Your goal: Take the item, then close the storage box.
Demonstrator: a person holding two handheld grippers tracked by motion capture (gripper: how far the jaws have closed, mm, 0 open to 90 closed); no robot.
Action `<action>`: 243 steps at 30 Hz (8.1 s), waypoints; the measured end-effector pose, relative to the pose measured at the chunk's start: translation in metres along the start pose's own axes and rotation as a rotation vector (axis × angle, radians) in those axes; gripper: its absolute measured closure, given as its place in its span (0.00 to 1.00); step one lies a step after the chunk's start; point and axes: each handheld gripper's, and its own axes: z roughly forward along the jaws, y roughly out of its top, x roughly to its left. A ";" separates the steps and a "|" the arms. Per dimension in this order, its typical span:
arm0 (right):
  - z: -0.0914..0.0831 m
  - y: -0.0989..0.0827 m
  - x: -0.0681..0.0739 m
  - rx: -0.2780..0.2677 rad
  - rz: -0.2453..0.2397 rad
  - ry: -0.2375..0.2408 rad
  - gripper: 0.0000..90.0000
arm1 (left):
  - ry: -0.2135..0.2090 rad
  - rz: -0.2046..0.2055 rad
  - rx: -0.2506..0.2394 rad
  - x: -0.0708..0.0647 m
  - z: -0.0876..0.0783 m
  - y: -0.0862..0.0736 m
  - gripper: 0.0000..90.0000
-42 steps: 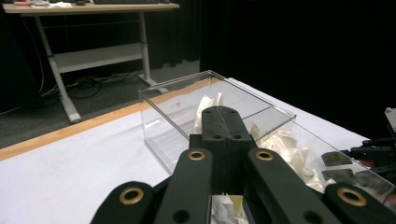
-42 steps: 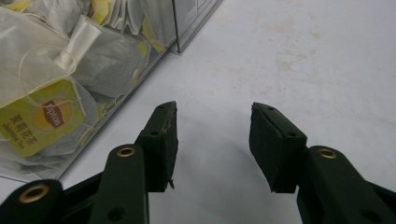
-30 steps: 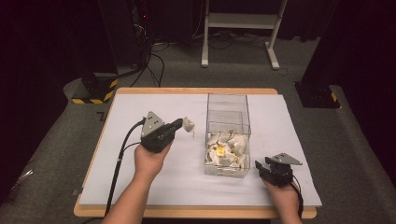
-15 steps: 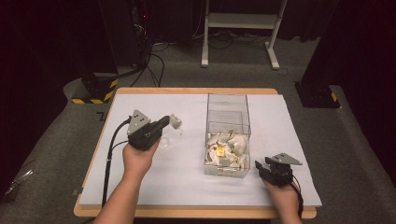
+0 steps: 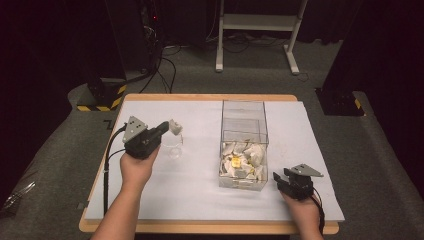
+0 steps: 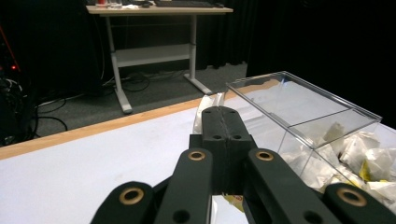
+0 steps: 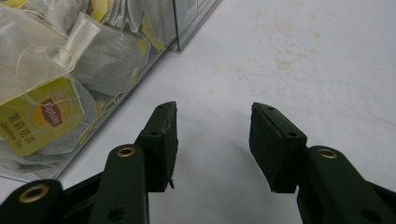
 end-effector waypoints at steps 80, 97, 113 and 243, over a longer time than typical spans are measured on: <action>0.002 0.001 0.002 0.020 -0.022 -0.001 0.57 | 0.076 0.001 0.188 0.007 0.019 -0.050 0.62; 0.002 0.001 0.001 0.024 -0.020 0.005 0.57 | 0.083 -0.026 0.200 0.007 0.003 -0.056 0.49; 0.002 0.001 0.000 0.024 -0.011 0.010 0.57 | 0.071 -0.042 0.238 0.010 -0.011 -0.076 0.42; -0.050 -0.012 0.056 -0.097 -0.050 0.107 0.30 | 0.124 -0.008 0.472 0.029 -0.022 -0.154 0.16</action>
